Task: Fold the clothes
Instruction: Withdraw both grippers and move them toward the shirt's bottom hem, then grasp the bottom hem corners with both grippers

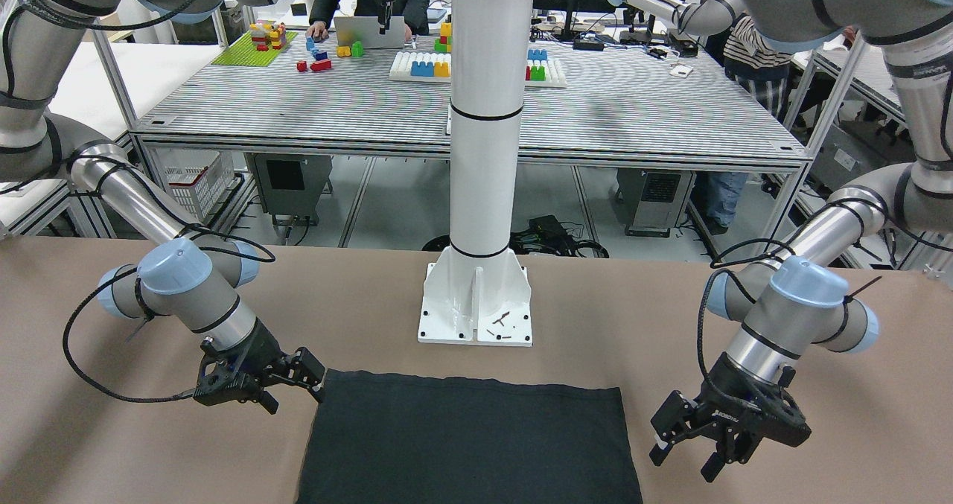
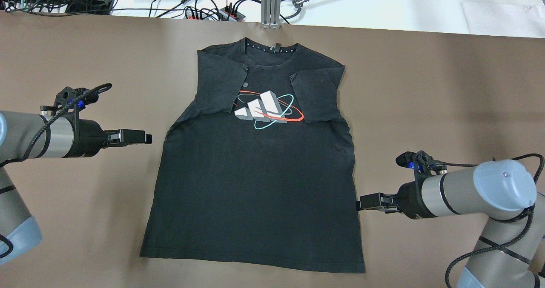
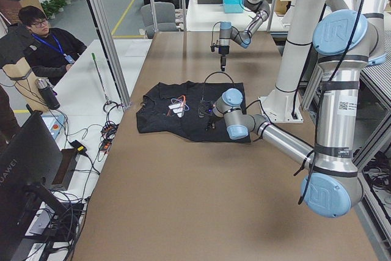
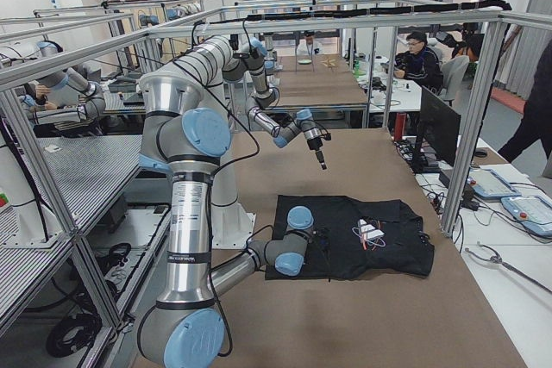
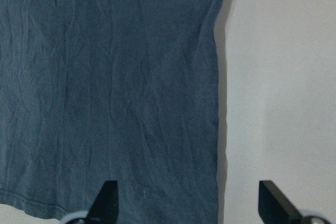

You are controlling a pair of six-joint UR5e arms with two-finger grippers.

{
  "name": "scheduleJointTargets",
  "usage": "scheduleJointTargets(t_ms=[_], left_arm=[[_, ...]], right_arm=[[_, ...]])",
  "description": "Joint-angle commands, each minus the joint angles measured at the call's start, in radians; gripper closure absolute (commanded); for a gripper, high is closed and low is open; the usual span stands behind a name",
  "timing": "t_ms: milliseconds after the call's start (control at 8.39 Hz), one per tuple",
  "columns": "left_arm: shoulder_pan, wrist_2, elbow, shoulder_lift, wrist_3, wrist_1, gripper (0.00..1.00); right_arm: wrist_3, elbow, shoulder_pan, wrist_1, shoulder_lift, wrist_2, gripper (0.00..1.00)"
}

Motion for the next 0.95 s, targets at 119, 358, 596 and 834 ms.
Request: scheduleJointTargets(t_ms=[119, 358, 596, 834], left_arm=[[0.068, 0.047, -0.004, 0.015, -0.027, -0.012, 0.06], [0.092, 0.081, -0.002, 0.015, -0.035, -0.012, 0.06], [0.090, 0.080, -0.014, 0.015, -0.035, -0.012, 0.06], [0.092, 0.080, -0.011, 0.015, -0.033, -0.010, 0.06]], right_arm=[[0.104, -0.017, -0.067, 0.173, -0.100, -0.034, 0.06], [0.141, -0.021, -0.200, 0.189, -0.099, -0.182, 0.06], [0.150, -0.028, -0.248, 0.189, -0.100, -0.222, 0.06], [0.198, -0.032, -0.294, 0.189, -0.094, -0.268, 0.06]])
